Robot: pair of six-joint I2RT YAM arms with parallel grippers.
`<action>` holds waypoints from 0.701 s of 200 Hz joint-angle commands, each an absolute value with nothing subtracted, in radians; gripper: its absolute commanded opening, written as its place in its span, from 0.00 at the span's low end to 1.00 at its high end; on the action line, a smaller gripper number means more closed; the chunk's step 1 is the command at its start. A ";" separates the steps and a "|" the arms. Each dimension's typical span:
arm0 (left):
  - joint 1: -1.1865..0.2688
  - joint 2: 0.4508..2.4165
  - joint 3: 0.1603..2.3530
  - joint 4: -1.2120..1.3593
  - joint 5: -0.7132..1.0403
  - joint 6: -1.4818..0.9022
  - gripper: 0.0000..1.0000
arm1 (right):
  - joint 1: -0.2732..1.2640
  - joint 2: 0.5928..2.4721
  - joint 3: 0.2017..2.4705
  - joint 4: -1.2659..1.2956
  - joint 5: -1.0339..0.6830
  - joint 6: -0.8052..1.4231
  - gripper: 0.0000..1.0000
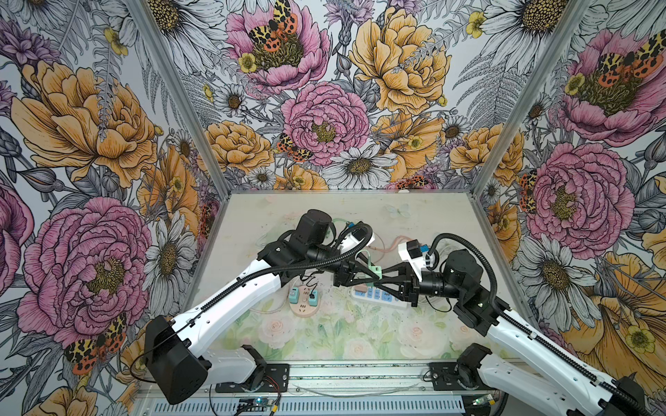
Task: Insert the plug
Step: 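Grasp the mint green charger with the left gripper beside the right gripper, then open the right gripper and draw it back while the left holds the charger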
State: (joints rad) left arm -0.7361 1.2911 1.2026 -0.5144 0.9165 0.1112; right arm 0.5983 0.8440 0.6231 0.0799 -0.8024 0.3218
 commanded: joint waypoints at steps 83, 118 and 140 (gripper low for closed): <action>-0.664 1.078 1.121 -0.504 0.539 -0.101 0.66 | 0.520 0.698 0.605 0.094 -0.297 0.339 0.00; -0.702 0.960 0.975 -0.332 0.327 -0.208 0.62 | 0.517 0.699 0.620 0.094 -0.222 0.453 0.00; -0.809 0.906 0.864 -0.135 0.227 -0.236 0.61 | 0.518 0.708 0.632 0.092 -0.193 0.547 0.00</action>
State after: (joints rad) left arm -0.7189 0.9485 0.9428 -0.3553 0.4072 -0.1627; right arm 0.5220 0.7078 0.6029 0.0761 -0.2794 0.4259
